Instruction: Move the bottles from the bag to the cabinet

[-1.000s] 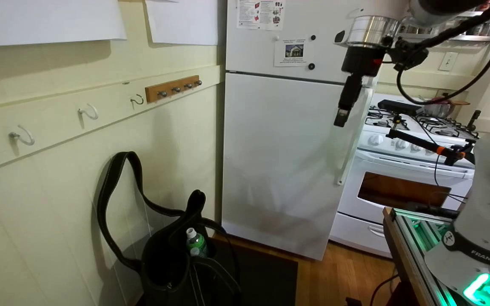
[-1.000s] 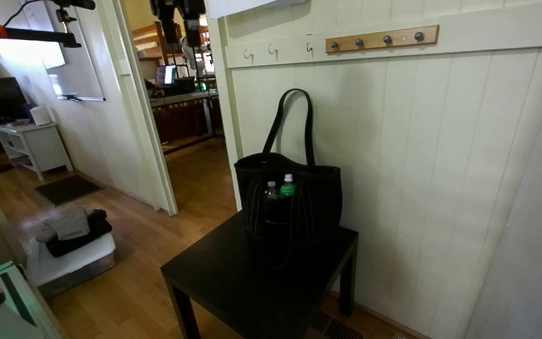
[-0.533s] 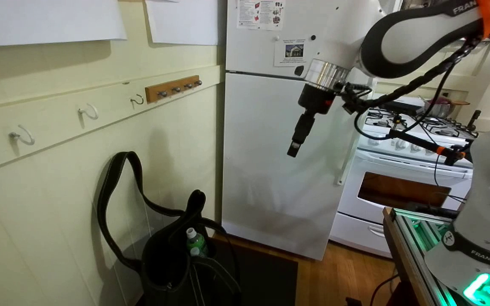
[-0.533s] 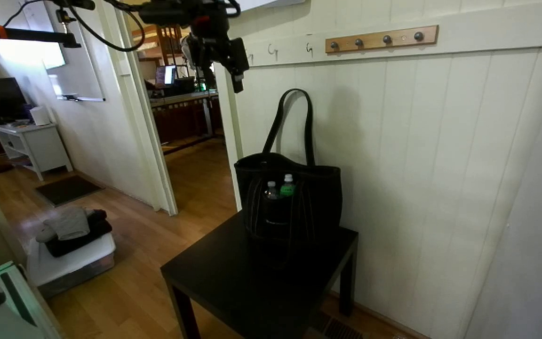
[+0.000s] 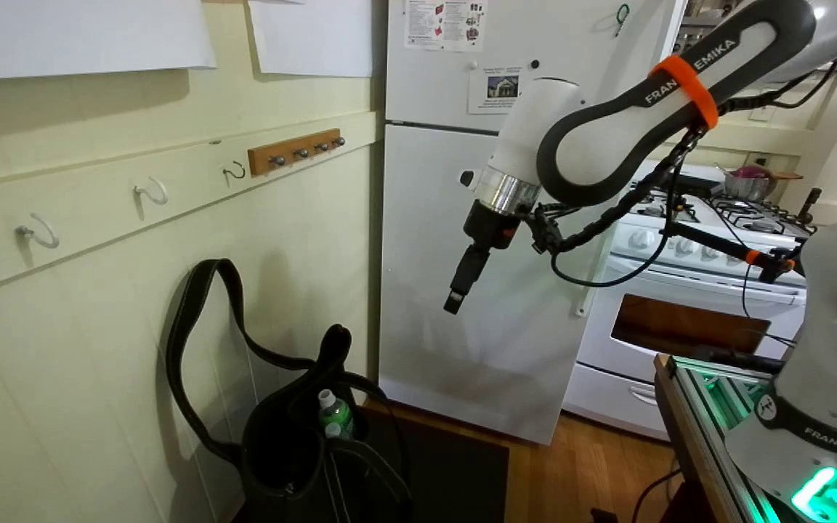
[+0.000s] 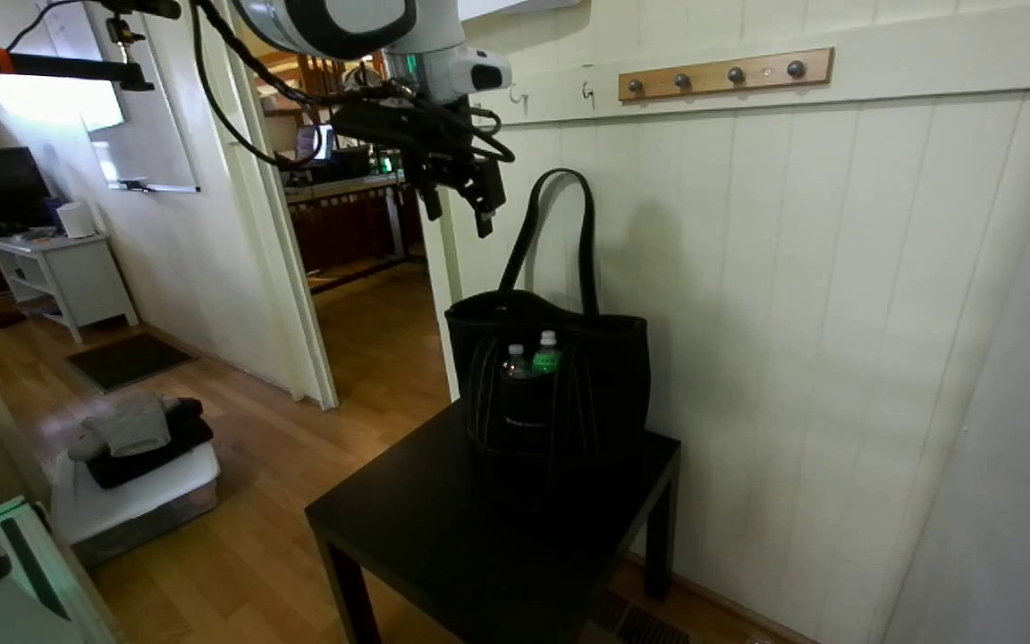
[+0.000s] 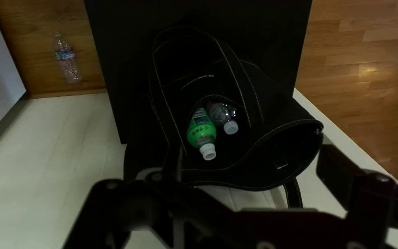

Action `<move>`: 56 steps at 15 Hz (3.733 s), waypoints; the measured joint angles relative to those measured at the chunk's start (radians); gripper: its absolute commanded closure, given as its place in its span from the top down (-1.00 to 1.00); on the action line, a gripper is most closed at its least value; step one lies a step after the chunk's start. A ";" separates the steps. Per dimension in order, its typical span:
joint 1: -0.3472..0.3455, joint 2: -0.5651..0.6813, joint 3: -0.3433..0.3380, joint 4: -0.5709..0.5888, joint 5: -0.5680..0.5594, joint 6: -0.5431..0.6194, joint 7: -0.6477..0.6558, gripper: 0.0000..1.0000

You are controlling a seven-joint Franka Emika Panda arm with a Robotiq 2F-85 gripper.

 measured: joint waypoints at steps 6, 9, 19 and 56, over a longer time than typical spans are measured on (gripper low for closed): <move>-0.026 0.149 0.005 0.060 0.047 0.064 -0.029 1.00; -0.046 0.221 0.021 0.097 0.045 0.064 -0.029 1.00; -0.063 0.233 0.038 0.108 0.036 0.064 -0.017 1.00; 0.035 1.032 0.057 0.897 -0.204 0.006 0.320 0.86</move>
